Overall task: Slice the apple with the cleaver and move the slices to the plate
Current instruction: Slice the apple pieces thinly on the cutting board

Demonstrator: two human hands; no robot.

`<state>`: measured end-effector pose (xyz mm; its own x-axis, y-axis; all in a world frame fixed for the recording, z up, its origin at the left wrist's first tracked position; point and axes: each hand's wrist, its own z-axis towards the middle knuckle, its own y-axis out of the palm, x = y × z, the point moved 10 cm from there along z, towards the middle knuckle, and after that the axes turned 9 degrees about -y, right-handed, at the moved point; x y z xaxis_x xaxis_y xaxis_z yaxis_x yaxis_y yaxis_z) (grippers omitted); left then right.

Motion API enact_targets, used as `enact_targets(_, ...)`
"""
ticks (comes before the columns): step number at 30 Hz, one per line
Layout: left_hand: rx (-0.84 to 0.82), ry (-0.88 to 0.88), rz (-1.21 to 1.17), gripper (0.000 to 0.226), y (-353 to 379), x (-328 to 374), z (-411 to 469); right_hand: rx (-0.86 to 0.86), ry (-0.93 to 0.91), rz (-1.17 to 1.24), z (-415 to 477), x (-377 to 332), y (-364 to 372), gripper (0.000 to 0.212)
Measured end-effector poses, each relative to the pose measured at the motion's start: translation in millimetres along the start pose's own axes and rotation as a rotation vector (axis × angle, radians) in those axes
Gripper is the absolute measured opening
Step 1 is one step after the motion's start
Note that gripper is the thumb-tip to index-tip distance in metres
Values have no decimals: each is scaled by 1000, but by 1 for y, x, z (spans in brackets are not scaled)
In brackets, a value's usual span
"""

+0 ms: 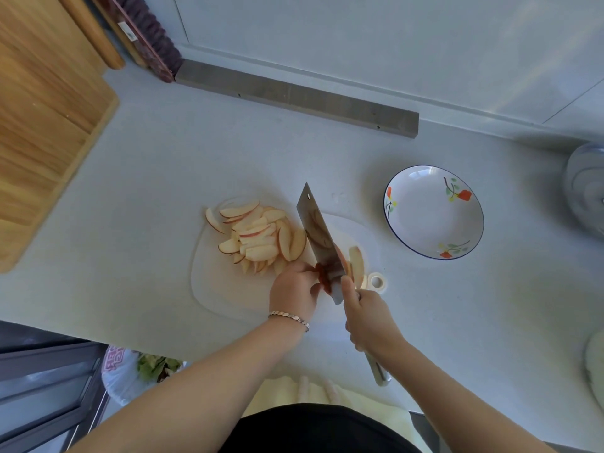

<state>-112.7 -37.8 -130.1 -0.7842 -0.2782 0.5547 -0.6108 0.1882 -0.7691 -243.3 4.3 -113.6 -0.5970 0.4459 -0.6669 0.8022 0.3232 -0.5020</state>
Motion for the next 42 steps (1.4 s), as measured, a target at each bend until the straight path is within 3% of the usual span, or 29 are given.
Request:
enact_targets(9,-1,27,49,19,0,3,-4,31,-19,-64,-12,7,2,54)
enact_targets(17,21,106,27,22,-19,18,-6,2,89,250,2,-8,10,51)
enact_targets(24,9,147,293,28,-36,23,6,-13,48,449,-16,-29,-4,51)
enact_targets(26,101,167,191,24,-59,26,6,-18,10,413,-19,-35,-14,49)
enact_targets(28,334,263,-26,20,-105,30,-2,5,-77,221,-20,-39,-30,49)
enact_targets(30,626,483,-111,20,-156,42,-33,46,-201,-85,-21,-45,-46,52)
enact_targets(32,696,710,-97,18,-183,62,-62,50,-262,-318,-21,-48,-54,52)
enact_targets(33,637,800,-73,16,-187,72,-69,28,-291,-424,-20,-50,-53,50)
enact_targets(35,366,873,16,13,-172,82,-63,-36,-375,-652,-20,-55,-47,43)
enact_targets(39,-269,692,520,83,-89,66,-43,-108,-534,-896,-20,-62,-30,56)
enact_targets(42,-545,604,751,92,-45,45,-46,-162,-541,-975,-20,-59,-22,60)
